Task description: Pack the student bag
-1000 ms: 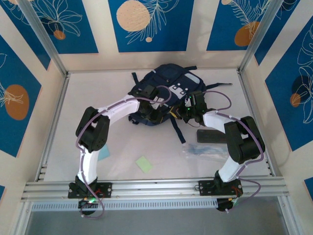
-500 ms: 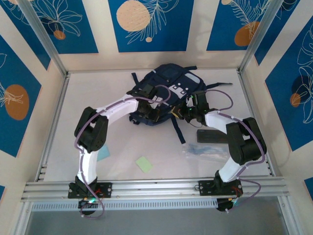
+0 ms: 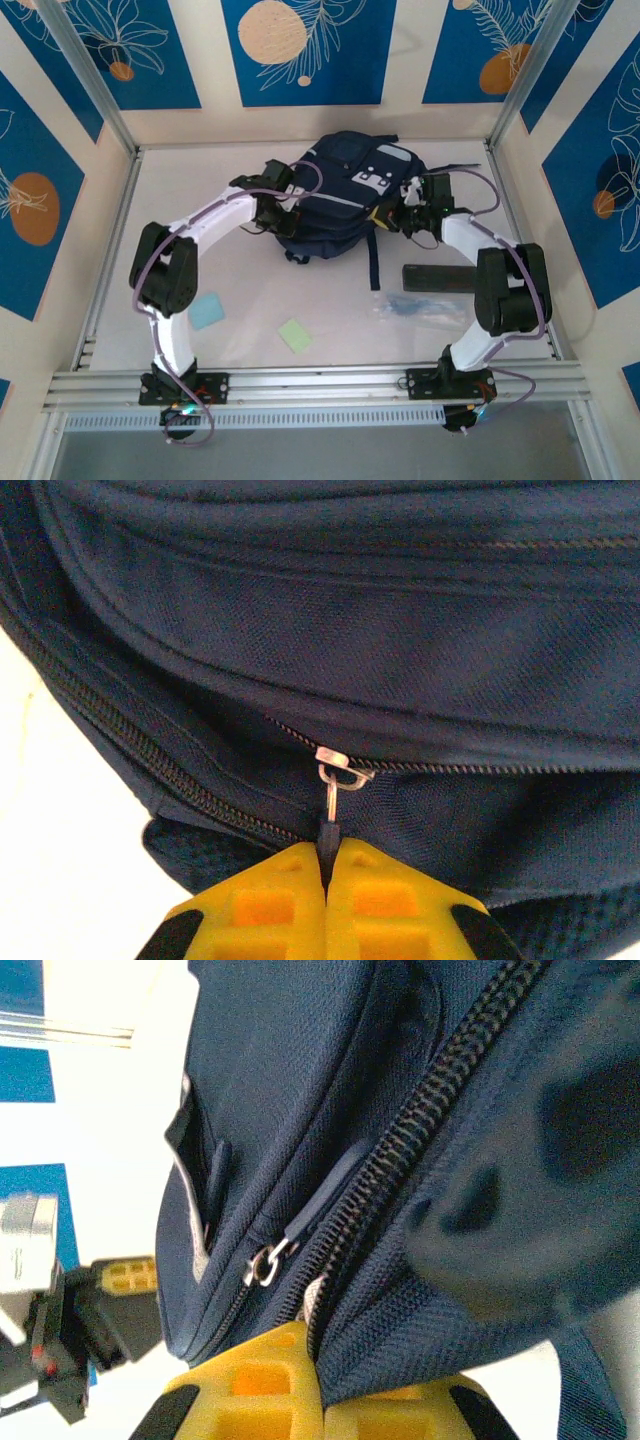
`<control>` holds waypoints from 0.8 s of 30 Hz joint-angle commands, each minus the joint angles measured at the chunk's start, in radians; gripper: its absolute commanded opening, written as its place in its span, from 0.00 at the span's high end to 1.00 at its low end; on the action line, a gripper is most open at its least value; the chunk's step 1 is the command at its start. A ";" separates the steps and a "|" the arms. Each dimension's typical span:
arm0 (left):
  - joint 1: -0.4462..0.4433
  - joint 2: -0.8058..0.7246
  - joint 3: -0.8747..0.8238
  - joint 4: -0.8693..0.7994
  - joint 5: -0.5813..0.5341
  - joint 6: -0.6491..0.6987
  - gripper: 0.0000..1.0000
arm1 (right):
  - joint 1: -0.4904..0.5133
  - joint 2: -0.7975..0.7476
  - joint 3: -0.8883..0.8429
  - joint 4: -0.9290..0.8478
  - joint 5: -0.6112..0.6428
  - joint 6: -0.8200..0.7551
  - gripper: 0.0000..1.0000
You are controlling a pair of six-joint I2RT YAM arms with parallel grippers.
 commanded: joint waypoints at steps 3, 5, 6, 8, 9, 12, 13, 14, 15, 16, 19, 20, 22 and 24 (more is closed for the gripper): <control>-0.073 -0.139 -0.026 -0.085 0.194 -0.070 1.00 | -0.070 0.099 0.187 -0.042 -0.016 -0.099 1.00; -0.108 -0.144 -0.019 -0.038 0.266 -0.106 1.00 | -0.074 0.131 0.244 -0.073 -0.019 -0.085 0.92; -0.123 -0.140 -0.008 -0.016 0.288 -0.123 1.00 | -0.075 0.138 0.264 -0.091 -0.022 -0.067 0.84; -0.145 -0.117 0.029 0.015 0.301 -0.144 1.00 | -0.075 0.125 0.264 -0.094 -0.019 -0.025 0.63; -0.154 -0.101 0.054 0.026 0.305 -0.150 1.00 | -0.076 0.105 0.248 -0.091 -0.016 0.005 0.53; -0.163 -0.043 0.133 0.057 0.306 -0.177 1.00 | -0.078 0.013 0.167 -0.076 -0.018 0.071 0.29; -0.164 -0.029 0.153 0.073 0.306 -0.190 1.00 | -0.077 -0.024 0.134 -0.070 -0.016 0.085 0.24; -0.164 -0.014 0.172 0.096 0.308 -0.206 1.00 | -0.073 -0.069 0.095 -0.071 -0.010 0.099 0.20; -0.165 -0.001 0.188 0.119 0.309 -0.221 1.00 | -0.069 -0.114 0.054 -0.078 0.002 0.112 0.17; -0.165 0.010 0.202 0.137 0.310 -0.236 1.00 | -0.065 -0.152 0.020 -0.083 0.007 0.121 0.16; -0.165 0.045 0.248 0.179 0.318 -0.269 1.00 | -0.048 -0.268 -0.099 -0.087 0.019 0.166 0.13; -0.165 0.053 0.261 0.186 0.323 -0.277 1.00 | -0.042 -0.299 -0.136 -0.082 0.013 0.183 0.12; -0.165 0.060 0.276 0.195 0.324 -0.286 1.00 | -0.030 -0.347 -0.191 -0.090 0.006 0.209 0.12; -0.165 0.056 0.282 0.199 0.323 -0.290 1.00 | -0.008 -0.382 -0.236 -0.091 0.001 0.234 0.12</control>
